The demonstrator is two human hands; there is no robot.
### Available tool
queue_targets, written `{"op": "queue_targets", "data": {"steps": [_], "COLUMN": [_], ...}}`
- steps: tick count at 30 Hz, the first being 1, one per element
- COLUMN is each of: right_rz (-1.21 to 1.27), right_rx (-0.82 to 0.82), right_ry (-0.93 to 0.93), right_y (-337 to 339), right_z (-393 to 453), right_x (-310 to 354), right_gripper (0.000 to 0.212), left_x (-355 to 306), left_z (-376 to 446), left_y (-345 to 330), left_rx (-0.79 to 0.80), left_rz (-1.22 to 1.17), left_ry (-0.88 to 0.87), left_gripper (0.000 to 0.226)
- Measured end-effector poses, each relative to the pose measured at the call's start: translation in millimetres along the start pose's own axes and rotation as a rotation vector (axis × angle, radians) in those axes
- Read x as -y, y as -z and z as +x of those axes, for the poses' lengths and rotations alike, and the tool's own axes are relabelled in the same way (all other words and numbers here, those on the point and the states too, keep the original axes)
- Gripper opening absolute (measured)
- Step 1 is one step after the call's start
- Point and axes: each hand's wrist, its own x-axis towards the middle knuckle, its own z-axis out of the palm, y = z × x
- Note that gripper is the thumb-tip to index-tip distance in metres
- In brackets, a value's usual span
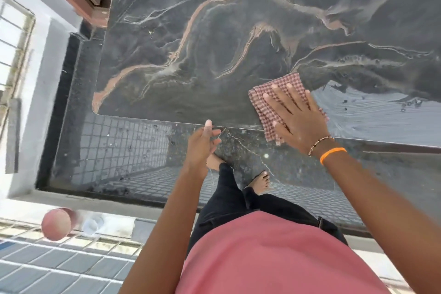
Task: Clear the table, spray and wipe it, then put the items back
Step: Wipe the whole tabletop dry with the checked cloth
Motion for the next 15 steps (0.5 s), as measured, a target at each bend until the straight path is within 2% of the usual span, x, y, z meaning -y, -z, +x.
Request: {"op": "queue_targets", "data": {"steps": [5,10,12,15], "right_rz": [0.104,0.201,0.209,0.191], "right_rx": [-0.012,-0.077,-0.075,-0.062], "right_ry": [-0.345,-0.618,-0.551,-0.277], "right_y": [-2,-10,-11,-12], "right_z": [-45,-50,-34,-2], "right_x": [-49,8,44,91], "right_gripper": [0.065,0.068,0.068,0.07], "left_x": [1,0,-2,-3], "left_z": [3,7,9,7], "left_y": [-9,0,2,2], "left_rx": [-0.044,-0.054,-0.052,-0.053], "left_rz": [-0.025,0.073,0.133,0.168], "left_ry": [0.018,0.021,0.019,0.037], "left_gripper": [0.032,0.035,0.04,0.04]}}
